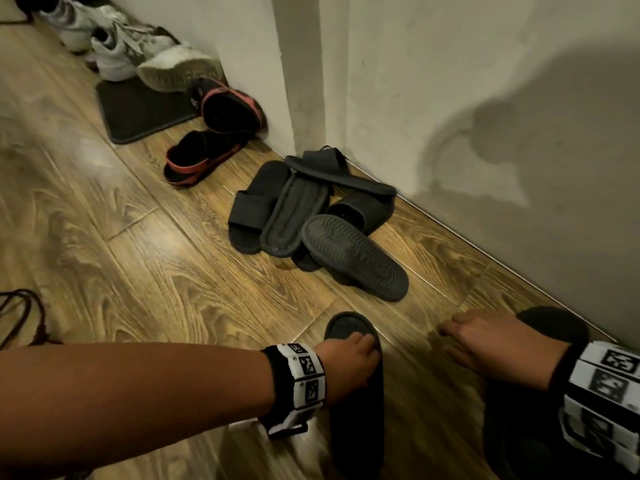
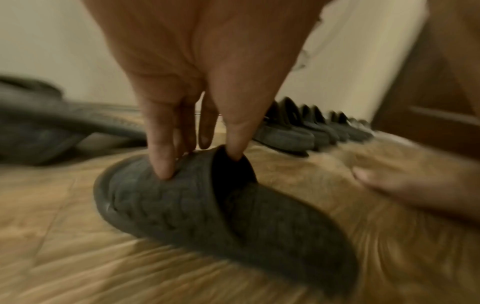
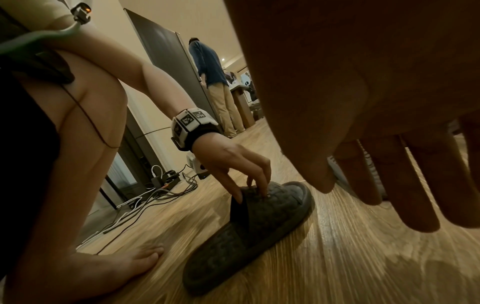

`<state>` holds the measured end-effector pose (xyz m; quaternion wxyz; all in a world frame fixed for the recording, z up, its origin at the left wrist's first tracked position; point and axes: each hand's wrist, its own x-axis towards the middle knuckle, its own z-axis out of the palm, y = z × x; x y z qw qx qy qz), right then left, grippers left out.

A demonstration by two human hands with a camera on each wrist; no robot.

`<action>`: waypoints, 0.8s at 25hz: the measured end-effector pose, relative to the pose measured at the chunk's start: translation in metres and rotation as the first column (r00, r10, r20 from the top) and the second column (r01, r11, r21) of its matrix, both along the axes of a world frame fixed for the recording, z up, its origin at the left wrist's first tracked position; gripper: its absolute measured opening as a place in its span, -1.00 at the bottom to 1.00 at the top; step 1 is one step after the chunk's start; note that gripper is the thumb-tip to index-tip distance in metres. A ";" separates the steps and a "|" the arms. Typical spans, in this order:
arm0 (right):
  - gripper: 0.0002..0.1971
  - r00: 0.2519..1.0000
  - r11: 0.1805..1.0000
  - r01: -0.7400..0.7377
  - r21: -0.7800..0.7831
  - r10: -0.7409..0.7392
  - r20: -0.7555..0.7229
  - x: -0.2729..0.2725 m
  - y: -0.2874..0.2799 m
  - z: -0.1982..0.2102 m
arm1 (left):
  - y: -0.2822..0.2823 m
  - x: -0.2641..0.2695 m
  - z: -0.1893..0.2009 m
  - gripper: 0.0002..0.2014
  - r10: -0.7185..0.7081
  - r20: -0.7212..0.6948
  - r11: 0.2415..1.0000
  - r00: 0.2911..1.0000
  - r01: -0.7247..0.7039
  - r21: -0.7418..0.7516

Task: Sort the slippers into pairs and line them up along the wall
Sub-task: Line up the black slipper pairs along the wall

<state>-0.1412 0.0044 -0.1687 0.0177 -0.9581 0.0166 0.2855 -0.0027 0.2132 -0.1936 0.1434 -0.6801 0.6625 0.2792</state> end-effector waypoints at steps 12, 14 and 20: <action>-0.57 1.000 1.000 0.019 -0.022 -0.019 0.010 -0.018 -0.011 -0.009 | -0.034 0.112 -0.039 -0.55 0.329 0.208 0.933 0.921 -0.351 0.074; -0.58 0.999 0.999 0.036 -0.011 -0.036 0.006 -0.019 -0.011 -0.011 | -0.043 0.111 -0.036 -0.56 0.372 0.132 0.928 0.919 -0.372 -0.030; -0.64 0.996 0.996 0.085 0.014 -0.085 0.008 -0.020 -0.019 -0.016 | -0.067 0.086 -0.020 -0.43 0.218 -0.070 0.870 0.973 -0.227 -0.437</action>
